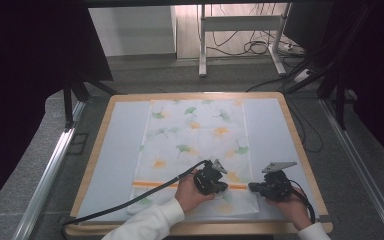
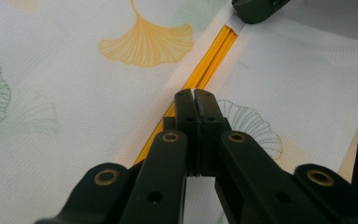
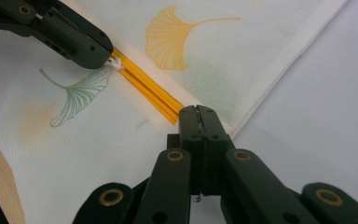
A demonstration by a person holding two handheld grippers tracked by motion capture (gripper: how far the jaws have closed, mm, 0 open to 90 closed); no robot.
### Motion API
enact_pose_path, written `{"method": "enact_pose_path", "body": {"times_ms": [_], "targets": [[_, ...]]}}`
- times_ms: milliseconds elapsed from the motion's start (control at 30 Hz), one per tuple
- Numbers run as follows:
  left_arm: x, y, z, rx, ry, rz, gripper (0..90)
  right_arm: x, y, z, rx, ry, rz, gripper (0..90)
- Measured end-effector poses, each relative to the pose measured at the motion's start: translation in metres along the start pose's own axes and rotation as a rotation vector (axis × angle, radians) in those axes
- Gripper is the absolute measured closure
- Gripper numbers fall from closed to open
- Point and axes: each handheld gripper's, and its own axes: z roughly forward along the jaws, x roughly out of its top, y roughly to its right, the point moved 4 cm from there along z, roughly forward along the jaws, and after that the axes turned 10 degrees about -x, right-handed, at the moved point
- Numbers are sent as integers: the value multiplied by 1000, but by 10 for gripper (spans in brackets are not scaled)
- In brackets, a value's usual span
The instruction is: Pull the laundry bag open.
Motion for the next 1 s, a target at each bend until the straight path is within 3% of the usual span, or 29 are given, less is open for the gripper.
{"method": "enact_pose_path", "body": {"times_ms": [133,267,500,667,1000], "targets": [[-1,0,-1,5,-4,5,900,0,0,0,0,1,-3,899],[-5,-4,-4,-17,14,-24,900,0,0,0,0,2,-5,900],[-9,-3,-8,8,4,-9,900,0,0,0,-2,4,-3,900],[-14,-9,-13,-14,25,-45,900,0,0,0,-2,4,-4,900],[-31,-16,-28,7,32,-65,900,0,-1,0,-5,3,-5,900]]}}
